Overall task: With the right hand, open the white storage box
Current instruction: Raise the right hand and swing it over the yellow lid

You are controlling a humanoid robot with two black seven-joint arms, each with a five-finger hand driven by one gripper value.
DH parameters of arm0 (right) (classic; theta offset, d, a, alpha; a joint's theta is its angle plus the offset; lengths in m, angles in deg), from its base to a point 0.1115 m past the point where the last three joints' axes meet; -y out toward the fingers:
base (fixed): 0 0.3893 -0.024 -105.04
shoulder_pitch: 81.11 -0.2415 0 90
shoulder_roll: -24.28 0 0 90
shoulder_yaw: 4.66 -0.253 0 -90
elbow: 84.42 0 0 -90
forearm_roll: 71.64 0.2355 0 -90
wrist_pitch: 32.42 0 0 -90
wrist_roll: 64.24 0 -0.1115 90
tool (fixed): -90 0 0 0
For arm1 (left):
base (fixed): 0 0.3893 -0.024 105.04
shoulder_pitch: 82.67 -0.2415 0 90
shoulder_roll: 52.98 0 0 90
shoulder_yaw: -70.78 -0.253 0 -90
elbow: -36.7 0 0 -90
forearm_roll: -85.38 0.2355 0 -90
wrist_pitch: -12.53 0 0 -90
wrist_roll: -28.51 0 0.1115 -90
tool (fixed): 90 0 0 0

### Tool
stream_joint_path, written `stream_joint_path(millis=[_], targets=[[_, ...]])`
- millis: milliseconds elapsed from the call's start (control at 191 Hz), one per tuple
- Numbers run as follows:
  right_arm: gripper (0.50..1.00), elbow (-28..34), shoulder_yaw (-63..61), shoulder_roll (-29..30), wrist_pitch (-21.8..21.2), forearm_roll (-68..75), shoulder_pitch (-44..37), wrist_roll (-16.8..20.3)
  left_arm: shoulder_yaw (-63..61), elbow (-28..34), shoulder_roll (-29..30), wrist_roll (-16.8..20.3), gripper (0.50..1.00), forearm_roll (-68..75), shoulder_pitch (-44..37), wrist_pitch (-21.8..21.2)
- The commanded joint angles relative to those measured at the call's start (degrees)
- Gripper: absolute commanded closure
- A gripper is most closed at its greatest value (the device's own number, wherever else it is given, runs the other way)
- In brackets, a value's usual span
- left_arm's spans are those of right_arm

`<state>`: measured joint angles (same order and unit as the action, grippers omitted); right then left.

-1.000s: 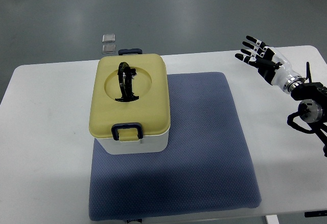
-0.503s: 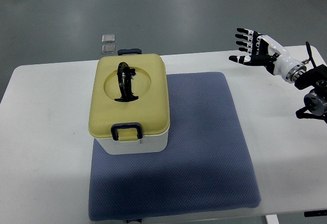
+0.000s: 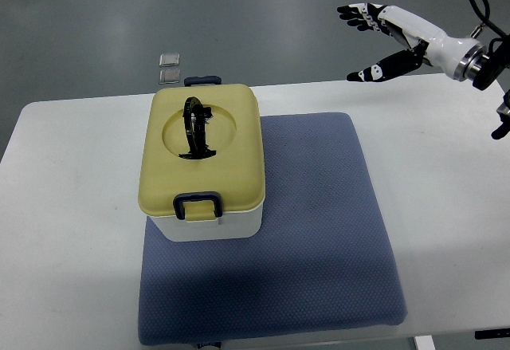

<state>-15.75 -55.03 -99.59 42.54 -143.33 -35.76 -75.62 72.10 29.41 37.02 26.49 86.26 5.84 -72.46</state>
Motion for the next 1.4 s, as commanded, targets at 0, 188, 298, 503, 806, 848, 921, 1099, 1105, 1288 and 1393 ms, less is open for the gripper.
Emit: stream_joint_path(millis=[0,188,298,503,806,848,921,1099,1105,1288,1393], targets=[[0.572,1.47,0.0,-1.02,-2.8,-3.71,-2.8,-0.05,0.0,0.0,0.0,0.0,0.5,0.0,-0.01,0.0],[0.572,4.11,0.0,-1.02,-7.99,-8.37,-6.85,-0.13,0.0,0.0,0.0,0.0,0.5,0.0,-0.01,0.0],[0.572,5.07,1.59,-0.93,-8.43,-9.07,-9.13,-0.13,0.0,0.0,0.0,0.0,0.5,0.0,-0.01,0.0],[0.572,5.42,4.05,-1.11,-8.43,-8.9,-12.56,-0.22,0.0,0.0,0.0,0.0,0.5,0.0,-0.01,0.0],[0.572,8.15,6.24,-5.06,-9.48,-7.76,-15.63,-2.51,0.0,0.0,0.0,0.0,0.5,0.0,-0.01,0.0],[0.572,8.06,6.24,-5.06,-9.39,-7.67,-15.81,-2.42,0.0,0.0,0.0,0.0,0.5,0.0,-0.01,0.0],[0.572,7.89,5.89,-4.09,-9.57,-7.76,-16.25,-2.15,0.0,0.0,0.0,0.0,0.5,0.0,-0.01,0.0],[0.572,7.8,5.28,-4.27,-9.13,-6.97,-16.86,-2.95,0.0,0.0,0.0,0.0,0.5,0.0,-0.01,0.0],[0.574,7.8,5.36,-4.36,-9.04,-6.62,-17.04,-3.03,0.0,0.0,0.0,0.0,0.5,0.0,-0.01,0.0],[0.574,7.8,11.34,-6.64,-8.25,-0.46,-20.56,-4.88,0.0,0.0,0.0,0.0,0.5,0.0,-0.01,0.0],[0.574,7.89,17.4,-7.08,-4.39,-0.46,-23.02,-6.63,0.0,0.0,0.0,0.0,0.5,0.0,-0.01,0.0]])
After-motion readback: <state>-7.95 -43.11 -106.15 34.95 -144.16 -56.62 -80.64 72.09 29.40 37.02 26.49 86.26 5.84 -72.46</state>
